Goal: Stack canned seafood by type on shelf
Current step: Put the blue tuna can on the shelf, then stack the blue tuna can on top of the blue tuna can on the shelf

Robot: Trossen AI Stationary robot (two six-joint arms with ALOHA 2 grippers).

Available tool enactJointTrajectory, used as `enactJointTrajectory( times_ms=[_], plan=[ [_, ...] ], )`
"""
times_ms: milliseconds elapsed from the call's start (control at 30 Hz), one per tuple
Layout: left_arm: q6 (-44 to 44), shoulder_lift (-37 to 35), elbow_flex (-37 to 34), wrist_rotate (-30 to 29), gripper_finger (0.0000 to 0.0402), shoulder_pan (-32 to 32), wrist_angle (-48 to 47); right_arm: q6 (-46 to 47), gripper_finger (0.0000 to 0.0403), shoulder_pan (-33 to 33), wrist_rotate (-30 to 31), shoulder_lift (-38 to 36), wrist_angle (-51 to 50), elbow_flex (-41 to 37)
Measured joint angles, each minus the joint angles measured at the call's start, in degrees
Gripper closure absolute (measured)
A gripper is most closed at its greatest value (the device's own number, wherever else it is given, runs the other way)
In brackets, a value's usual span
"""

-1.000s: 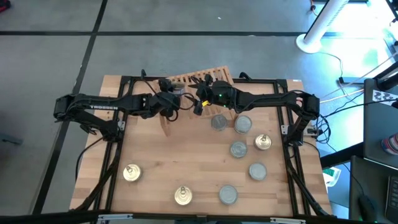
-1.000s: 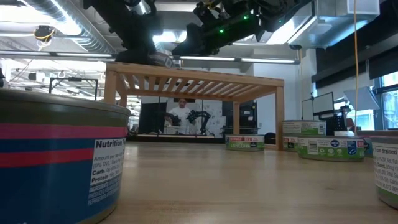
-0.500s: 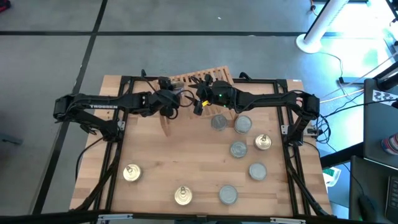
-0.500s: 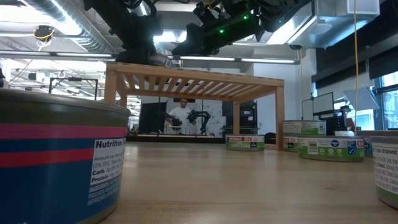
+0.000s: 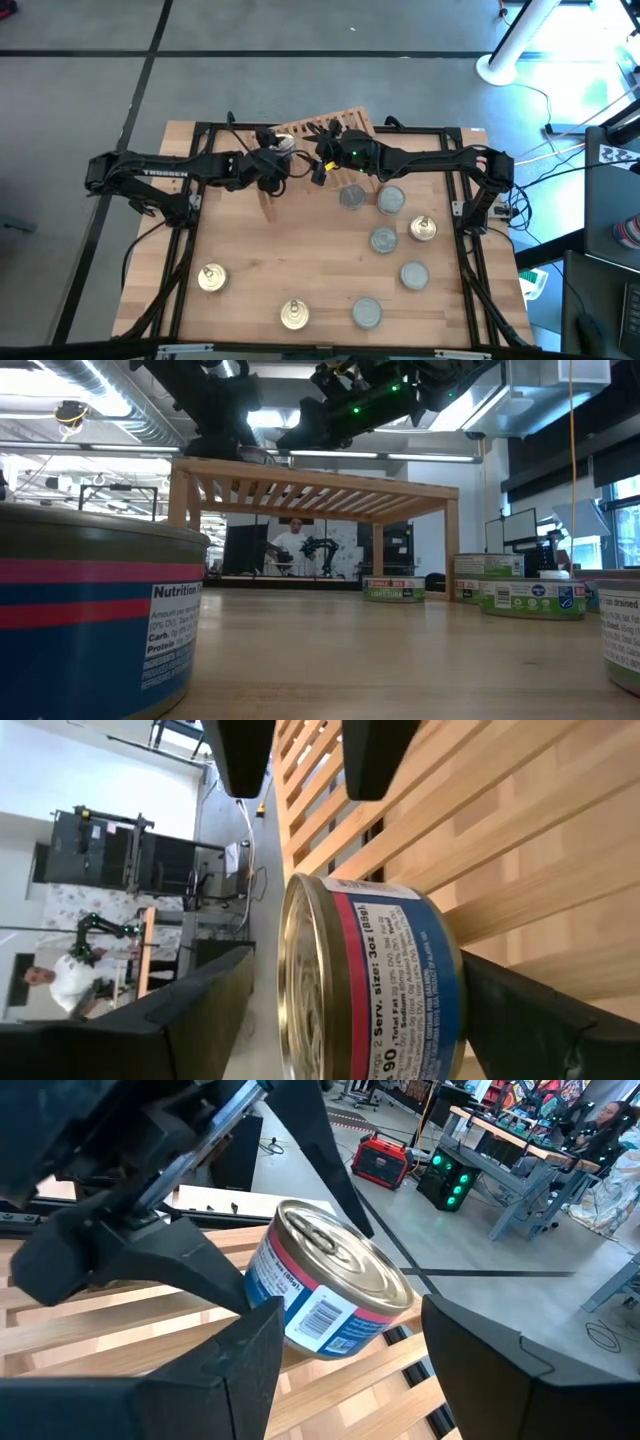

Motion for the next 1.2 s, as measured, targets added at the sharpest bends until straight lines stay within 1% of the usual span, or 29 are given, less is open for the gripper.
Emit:
enactJointTrajectory(
  times_ms=[400, 600, 767, 1000, 1067, 1200],
  plan=[
    [-5.22, -1.68, -0.02, -0.02, 0.0078, -1.86, 0.82, 0.00, 0.0166, 0.00, -0.01, 0.00, -0.25, 0.02],
    [-10.67, -2.58, 0.00, 1.27, 0.0078, -1.86, -0.31, 0.00, 0.0166, 0.00, 0.00, 0.00, -0.76, 0.02],
    [-13.60, -2.82, 0.00, 2.14, 0.0078, -1.99, -1.10, 0.00, 0.0166, 0.01, 0.00, 0.00, -1.53, 0.02],
    [-14.11, -2.84, 0.00, 2.10, 0.0078, -5.12, -0.89, 0.00, 0.0166, 0.02, 0.00, 0.00, -1.61, 0.02],
    [-14.13, -2.98, 0.00, 0.74, 0.0078, -6.88, -0.94, 0.00, 0.0166, 0.00, -0.02, 0.00, -1.60, 0.02],
    [-14.19, -3.40, 0.00, -4.15, 0.0078, -11.03, -1.01, 0.00, 0.0166, 0.01, -0.02, 0.00, -1.59, 0.02]
  ],
)
